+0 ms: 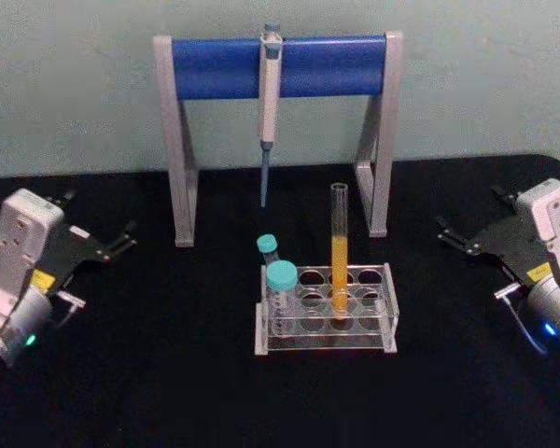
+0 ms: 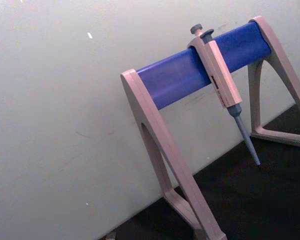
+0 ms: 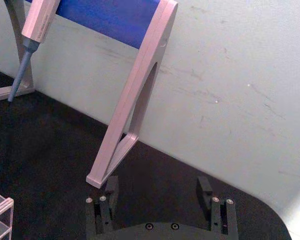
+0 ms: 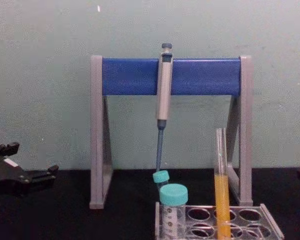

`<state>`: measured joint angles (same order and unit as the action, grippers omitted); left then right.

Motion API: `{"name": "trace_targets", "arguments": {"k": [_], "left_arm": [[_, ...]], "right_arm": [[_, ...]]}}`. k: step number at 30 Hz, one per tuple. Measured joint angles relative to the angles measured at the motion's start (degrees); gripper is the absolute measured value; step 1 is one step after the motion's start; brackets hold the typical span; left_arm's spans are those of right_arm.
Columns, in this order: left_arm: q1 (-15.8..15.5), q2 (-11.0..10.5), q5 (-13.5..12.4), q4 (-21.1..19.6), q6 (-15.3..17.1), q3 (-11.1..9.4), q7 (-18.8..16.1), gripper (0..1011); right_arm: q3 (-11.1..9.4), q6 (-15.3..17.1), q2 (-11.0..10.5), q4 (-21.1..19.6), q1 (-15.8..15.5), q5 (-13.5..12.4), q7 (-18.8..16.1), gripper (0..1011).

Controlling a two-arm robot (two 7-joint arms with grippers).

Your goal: Pick up the test tube from the test tube rack, shake it, then place it back into the test tube rack.

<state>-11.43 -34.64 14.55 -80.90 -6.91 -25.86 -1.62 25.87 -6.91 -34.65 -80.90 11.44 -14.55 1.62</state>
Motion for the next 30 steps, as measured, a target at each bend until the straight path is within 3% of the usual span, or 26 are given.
{"name": "trace_targets", "arguments": {"k": [30], "left_arm": [[0.00,0.00,0.00,0.00,0.00,0.00,0.00,1001]], "right_arm": [[0.00,0.00,0.00,0.00,0.00,0.00,0.00,1000]]}}
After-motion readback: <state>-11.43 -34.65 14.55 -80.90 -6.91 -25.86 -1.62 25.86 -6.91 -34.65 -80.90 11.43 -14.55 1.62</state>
